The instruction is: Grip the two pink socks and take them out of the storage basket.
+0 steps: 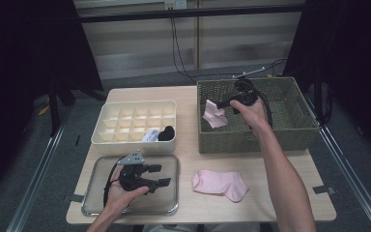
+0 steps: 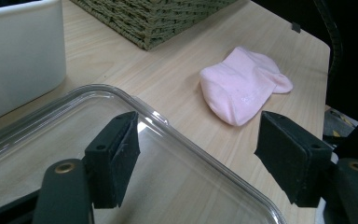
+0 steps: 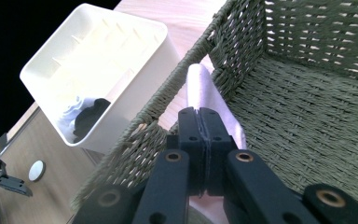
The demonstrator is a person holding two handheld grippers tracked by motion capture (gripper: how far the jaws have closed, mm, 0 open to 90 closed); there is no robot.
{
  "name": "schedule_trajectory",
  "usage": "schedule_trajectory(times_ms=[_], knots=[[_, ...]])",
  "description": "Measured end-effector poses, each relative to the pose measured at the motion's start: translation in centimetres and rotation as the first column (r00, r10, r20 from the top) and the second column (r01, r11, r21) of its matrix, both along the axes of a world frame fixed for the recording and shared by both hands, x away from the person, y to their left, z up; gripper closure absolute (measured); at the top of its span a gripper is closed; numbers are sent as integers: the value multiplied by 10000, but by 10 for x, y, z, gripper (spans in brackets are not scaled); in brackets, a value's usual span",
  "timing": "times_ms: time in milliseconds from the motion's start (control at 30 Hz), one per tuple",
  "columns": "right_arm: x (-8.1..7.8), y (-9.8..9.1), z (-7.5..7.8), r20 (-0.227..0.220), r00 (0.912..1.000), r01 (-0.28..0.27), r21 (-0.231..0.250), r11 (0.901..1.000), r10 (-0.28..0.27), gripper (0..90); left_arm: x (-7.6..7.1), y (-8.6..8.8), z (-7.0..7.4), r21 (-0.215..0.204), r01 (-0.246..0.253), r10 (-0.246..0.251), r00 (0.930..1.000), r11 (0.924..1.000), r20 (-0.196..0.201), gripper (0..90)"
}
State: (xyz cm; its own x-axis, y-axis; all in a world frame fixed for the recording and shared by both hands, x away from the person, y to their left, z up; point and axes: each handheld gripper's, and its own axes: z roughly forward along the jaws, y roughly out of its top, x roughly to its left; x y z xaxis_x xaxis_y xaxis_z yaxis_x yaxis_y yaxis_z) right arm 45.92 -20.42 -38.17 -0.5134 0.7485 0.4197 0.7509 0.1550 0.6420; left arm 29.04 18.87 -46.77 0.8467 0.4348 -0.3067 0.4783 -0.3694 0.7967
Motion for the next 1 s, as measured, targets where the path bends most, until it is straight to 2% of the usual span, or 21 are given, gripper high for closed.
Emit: schedule_trajectory(times_ms=[367, 633, 767, 1000], knots=[[-14, -8, 14, 425, 9991, 21, 279, 9996, -33, 889, -1, -2, 0, 76, -39, 39, 10000, 10000, 29, 305], [-24, -14, 22, 620, 9978, 176, 839, 9963, -228, 889, -1, -2, 0, 63, -137, 137, 9999, 9999, 41, 299], [-28, -15, 26, 728, 9972, 84, 805, 9967, -142, 889, -2, -1, 1, 47, -196, 195, 9998, 9998, 91, 297], [-36, -19, 33, 927, 9955, 104, 1081, 9941, -205, 889, -2, -4, 0, 100, -323, 322, 9994, 9994, 114, 315]])
